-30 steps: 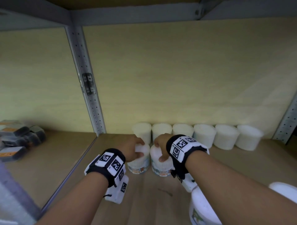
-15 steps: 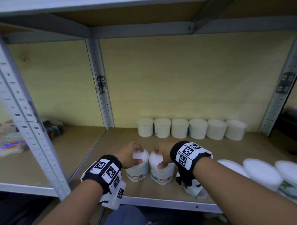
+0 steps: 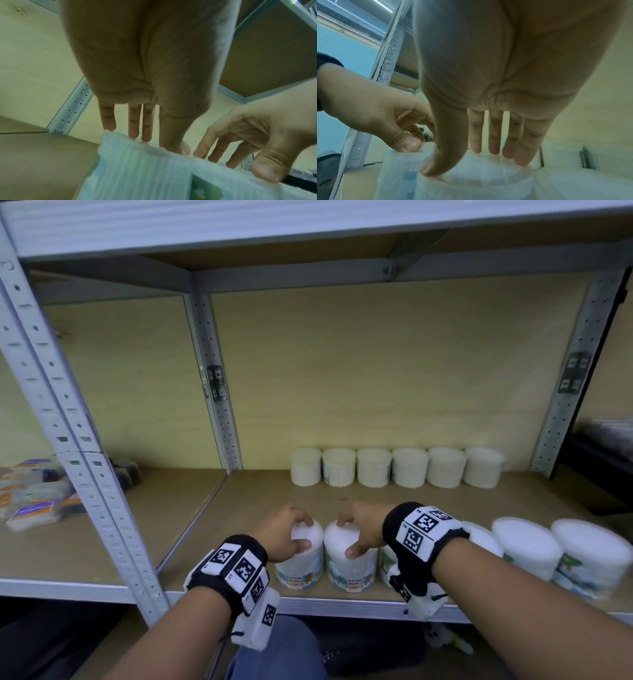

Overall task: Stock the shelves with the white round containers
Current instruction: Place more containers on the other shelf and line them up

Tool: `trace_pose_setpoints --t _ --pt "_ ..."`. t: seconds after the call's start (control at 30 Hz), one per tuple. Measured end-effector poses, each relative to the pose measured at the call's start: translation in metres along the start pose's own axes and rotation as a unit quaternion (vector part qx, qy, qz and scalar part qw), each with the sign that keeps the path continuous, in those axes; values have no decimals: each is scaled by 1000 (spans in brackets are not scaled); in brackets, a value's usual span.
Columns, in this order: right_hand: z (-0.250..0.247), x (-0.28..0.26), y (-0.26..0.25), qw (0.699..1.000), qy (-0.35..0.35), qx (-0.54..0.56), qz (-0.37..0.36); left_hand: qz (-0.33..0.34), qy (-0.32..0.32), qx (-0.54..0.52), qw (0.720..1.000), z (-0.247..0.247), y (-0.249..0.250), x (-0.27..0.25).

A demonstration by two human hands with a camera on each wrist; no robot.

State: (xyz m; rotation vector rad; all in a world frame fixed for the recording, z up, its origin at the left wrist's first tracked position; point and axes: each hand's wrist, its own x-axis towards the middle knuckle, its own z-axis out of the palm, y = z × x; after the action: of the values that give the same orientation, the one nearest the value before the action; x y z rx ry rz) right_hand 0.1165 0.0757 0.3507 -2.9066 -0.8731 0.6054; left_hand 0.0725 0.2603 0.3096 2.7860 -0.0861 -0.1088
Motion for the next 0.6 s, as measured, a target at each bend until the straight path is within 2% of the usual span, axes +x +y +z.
trace_pose_setpoints --t 0.33,0.6 --pt "0 -2 7 999 4 40 -17 -10 -17 0 1000 -5 2 4" --pt "-2 5 13 998 8 52 -32 -19 -78 35 996 -19 9 12"
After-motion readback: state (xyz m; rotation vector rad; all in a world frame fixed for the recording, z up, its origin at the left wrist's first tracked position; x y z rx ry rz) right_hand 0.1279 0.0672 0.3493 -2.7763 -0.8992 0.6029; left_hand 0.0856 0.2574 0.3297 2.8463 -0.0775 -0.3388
